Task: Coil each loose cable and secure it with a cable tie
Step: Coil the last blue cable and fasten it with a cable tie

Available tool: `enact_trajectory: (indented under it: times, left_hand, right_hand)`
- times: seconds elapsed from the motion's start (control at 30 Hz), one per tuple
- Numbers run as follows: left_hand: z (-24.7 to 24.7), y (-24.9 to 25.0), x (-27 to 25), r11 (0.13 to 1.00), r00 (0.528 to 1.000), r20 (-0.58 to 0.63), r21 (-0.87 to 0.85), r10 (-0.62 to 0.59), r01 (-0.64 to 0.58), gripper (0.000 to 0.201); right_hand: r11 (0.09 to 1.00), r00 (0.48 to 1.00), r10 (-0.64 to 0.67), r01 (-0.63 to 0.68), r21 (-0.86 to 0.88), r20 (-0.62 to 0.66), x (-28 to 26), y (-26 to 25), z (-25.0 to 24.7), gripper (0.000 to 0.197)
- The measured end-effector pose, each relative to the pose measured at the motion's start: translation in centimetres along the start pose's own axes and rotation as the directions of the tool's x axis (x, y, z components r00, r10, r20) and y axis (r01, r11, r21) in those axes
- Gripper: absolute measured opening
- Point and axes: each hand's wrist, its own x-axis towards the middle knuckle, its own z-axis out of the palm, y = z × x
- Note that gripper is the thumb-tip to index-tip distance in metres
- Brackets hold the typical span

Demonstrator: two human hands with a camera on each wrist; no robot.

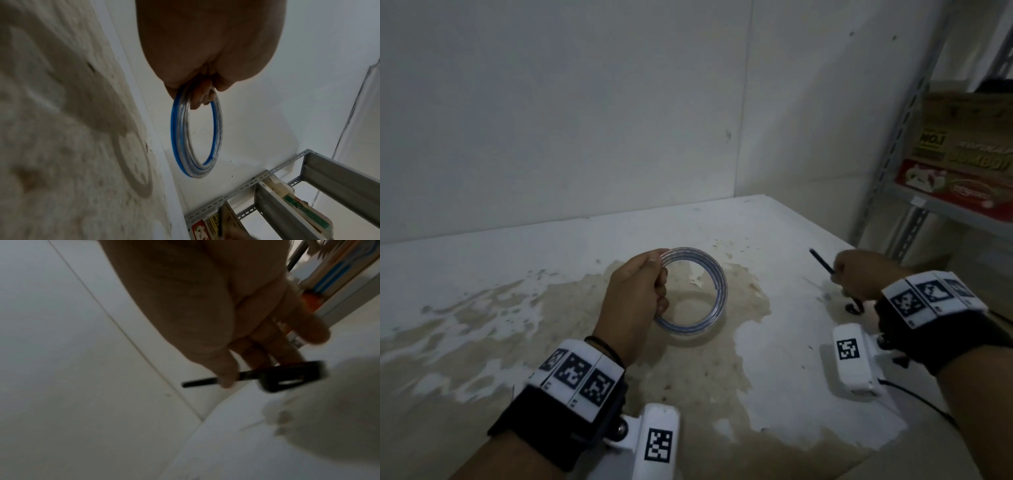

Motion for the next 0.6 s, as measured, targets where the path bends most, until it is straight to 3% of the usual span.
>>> enact_trajectory:
  times: [0.07, 0.13, 0.23, 0.33, 0.43, 0.53, 0.6]
  left_hand:
    - [-1.2, 0.3, 0.3, 1.000, 0.999, -0.044, -0.006, 0.021, -0.022, 0.026]
    - [-2.7, 0.6, 0.5, 0.999, 0.993, -0.109, 0.004, 0.040, -0.040, 0.026]
    - [-4.6, 0.9, 0.6, 0.998, 0.978, -0.201, 0.007, 0.061, -0.061, 0.026]
    - [-5.8, 1.1, 0.5, 0.996, 0.965, -0.248, 0.012, 0.084, -0.084, 0.027]
    - [-6.2, 1.2, 0.6, 0.996, 0.956, -0.277, 0.038, 0.093, -0.086, 0.028]
    - [-6.6, 1.1, 0.6, 0.990, 0.938, -0.324, 0.100, 0.125, -0.098, 0.028]
    - [-7.3, 1.0, 0.9, 0.988, 0.924, -0.362, 0.134, 0.126, -0.082, 0.028]
  right_hand:
    - [0.889, 0.992, -0.107, 0.123, 0.442, -0.059, -1.5, -4.1, -0.5, 0.011]
    - [0.691, 0.966, -0.248, 0.228, 0.686, -0.071, -4.1, -8.5, -0.9, 0.013]
    - [0.563, 0.899, -0.437, 0.249, 0.788, 0.029, -7.4, -14.0, 0.2, 0.020]
    - [0.572, 0.840, -0.514, 0.184, 0.799, 0.175, -8.8, -18.3, 2.6, 0.023]
    - [0.542, 0.853, -0.494, 0.152, 0.827, 0.167, -8.6, -21.5, 4.8, 0.025]
    - [0.367, 0.881, -0.443, 0.009, 0.930, 0.166, -7.9, -24.0, 5.4, 0.022]
    - [0.250, 0.871, -0.441, -0.115, 0.961, 0.219, -7.6, -25.2, 5.4, 0.021]
